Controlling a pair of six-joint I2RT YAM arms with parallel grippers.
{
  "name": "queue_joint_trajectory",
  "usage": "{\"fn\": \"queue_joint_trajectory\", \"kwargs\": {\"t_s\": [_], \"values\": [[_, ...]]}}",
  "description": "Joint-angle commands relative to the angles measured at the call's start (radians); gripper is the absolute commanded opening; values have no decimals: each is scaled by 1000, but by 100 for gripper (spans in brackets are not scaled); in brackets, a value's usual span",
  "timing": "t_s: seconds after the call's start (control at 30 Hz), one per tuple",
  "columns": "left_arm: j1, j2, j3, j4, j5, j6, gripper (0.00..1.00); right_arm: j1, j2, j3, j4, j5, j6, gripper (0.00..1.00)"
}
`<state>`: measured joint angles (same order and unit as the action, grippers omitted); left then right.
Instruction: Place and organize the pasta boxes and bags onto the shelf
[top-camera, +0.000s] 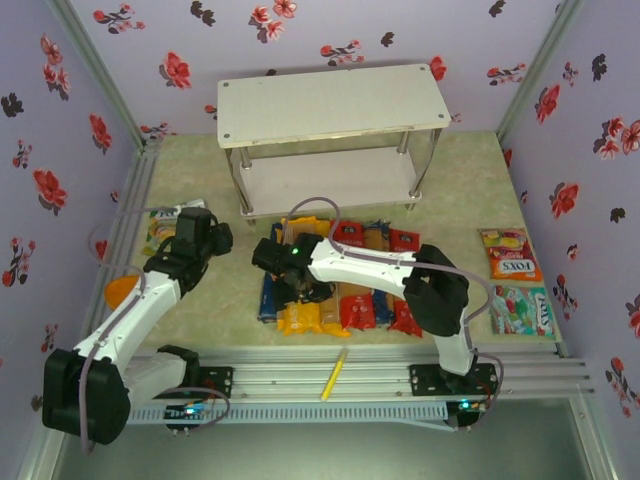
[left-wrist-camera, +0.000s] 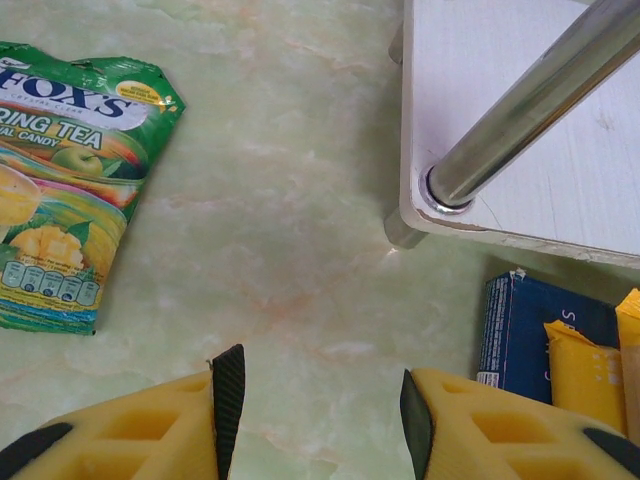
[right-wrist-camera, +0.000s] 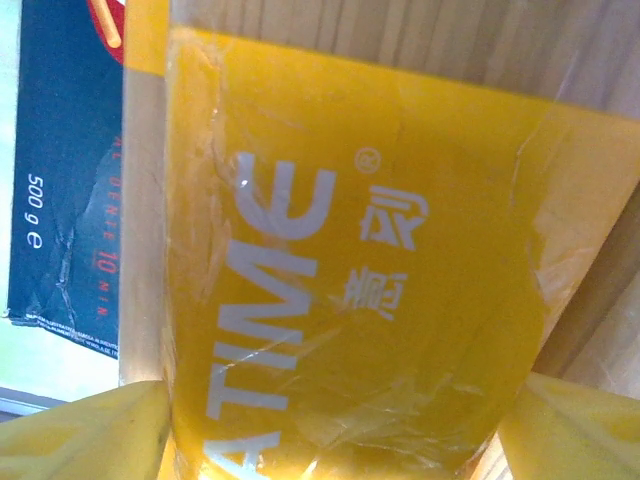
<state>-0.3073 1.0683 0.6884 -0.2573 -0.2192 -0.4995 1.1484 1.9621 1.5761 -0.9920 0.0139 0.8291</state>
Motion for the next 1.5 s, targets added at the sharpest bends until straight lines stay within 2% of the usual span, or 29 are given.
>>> {"fn": "queue_joint_trajectory", "kwargs": {"t_s": [0.0,0.07,0.47,0.8,1.13,1.3,1.47], "values": [[9,18,-7,22,19,-11,47,-12,25,1,-28,-32,-2,79],[11,23,-7,26,23,-11,47,-15,23,-2,-29,-32,2,72],[19,32,-4,33,33,-10,45,-22,-2,-8,-28,-29,2,0],[21,63,29,25,43,-1,44,-31,-79,50,-5,7,-29,0],[22,66,49,7,47,11,43,-61,-143,131,-88,71,-101,0],[21,64,67,-17,51,28,43,-95,-173,138,-133,102,-141,0],[21,64,89,-30,52,33,43,-172,-201,132,-178,145,-202,0]]}}
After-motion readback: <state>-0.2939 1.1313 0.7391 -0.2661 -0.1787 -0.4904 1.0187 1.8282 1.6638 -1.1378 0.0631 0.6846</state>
